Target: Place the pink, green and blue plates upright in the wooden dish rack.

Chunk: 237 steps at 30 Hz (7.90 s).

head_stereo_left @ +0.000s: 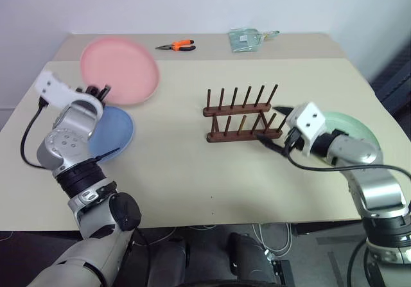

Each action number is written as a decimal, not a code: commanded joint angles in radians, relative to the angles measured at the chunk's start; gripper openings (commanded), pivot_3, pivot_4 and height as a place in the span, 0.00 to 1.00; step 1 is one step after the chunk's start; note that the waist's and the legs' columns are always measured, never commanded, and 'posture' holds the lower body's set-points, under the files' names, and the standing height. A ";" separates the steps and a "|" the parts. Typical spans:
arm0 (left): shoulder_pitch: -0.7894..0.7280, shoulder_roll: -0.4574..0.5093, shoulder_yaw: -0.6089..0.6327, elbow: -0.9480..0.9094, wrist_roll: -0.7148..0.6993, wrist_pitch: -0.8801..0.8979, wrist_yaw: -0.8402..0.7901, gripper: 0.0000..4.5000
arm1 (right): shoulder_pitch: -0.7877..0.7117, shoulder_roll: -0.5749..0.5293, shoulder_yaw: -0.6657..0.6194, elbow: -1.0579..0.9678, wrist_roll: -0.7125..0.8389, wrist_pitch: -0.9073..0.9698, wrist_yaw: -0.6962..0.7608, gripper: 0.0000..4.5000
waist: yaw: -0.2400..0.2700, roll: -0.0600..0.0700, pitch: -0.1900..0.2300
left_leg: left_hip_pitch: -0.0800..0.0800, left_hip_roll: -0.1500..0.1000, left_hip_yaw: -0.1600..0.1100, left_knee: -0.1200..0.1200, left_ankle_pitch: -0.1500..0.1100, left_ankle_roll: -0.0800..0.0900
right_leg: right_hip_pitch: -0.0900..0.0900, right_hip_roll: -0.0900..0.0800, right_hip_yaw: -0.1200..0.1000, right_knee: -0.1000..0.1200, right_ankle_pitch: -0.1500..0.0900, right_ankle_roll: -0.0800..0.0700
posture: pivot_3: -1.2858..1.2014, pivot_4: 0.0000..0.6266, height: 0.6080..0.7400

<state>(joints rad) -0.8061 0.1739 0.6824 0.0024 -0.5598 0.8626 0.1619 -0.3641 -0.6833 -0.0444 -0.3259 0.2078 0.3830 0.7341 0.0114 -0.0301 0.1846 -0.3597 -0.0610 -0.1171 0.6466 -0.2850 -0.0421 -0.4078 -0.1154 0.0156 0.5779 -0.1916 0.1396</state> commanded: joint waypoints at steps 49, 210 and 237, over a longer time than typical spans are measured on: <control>0.512 0.417 -0.812 -0.429 0.059 -0.298 -0.921 0.56 | -0.257 0.061 -0.351 0.205 0.666 0.521 -0.106 0.00 | -0.023 0.006 0.003 | -0.001 0.003 0.002 -0.003 -0.002 0.004 | -0.002 0.000 0.001 -0.002 -0.002 -0.011 | 0.52 0.24 1.00; 0.498 0.344 -0.412 -0.315 0.236 -0.461 -0.498 0.54 | -0.422 0.500 0.082 0.008 0.309 0.083 -0.139 0.00 | -0.020 0.000 0.000 | -0.011 0.006 -0.001 -0.004 0.003 -0.006 | -0.015 0.008 0.003 0.001 0.006 -0.011 | 0.52 0.24 1.00; 0.735 0.363 -0.653 -0.439 0.206 -0.445 -0.754 0.56 | -0.325 0.503 -0.070 -0.048 0.747 0.539 -0.649 0.34 | -0.028 0.007 -0.001 | -0.012 0.009 -0.001 -0.004 0.003 -0.005 | -0.018 0.013 0.004 0.002 0.006 -0.018 | 0.52 0.24 1.00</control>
<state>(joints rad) -0.0610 0.5403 0.0295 -0.4020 -0.3598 0.4257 -0.5979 -0.6511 -0.1654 -0.1221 -0.3577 0.9860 0.9621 0.0559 -0.0163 -0.0231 0.1838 -0.3721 -0.0519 -0.1180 0.6424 -0.2818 -0.0467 -0.4261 -0.1028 0.0191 0.5795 -0.1860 0.1220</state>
